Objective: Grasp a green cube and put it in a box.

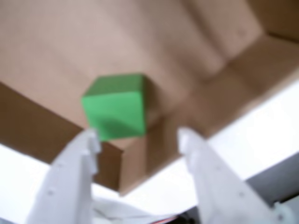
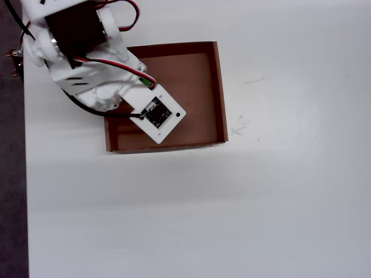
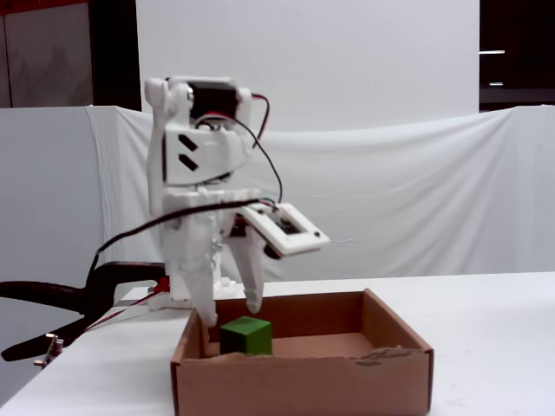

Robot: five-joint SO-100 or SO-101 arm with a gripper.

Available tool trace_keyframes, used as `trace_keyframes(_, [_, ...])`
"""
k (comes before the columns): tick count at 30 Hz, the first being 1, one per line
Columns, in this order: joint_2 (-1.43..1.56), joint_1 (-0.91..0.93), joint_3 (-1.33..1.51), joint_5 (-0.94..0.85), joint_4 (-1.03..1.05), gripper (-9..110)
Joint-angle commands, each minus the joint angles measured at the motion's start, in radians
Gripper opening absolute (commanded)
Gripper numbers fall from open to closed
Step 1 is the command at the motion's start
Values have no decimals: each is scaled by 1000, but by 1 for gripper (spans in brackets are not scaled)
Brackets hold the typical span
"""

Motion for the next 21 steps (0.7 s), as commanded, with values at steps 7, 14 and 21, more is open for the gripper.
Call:
trace_keyframes(7, [376,285,91,14,129,23])
trace_keyframes(14, [750,515,428,179,127,23])
trace_keyframes(21, [997,617,676,336,149,23])
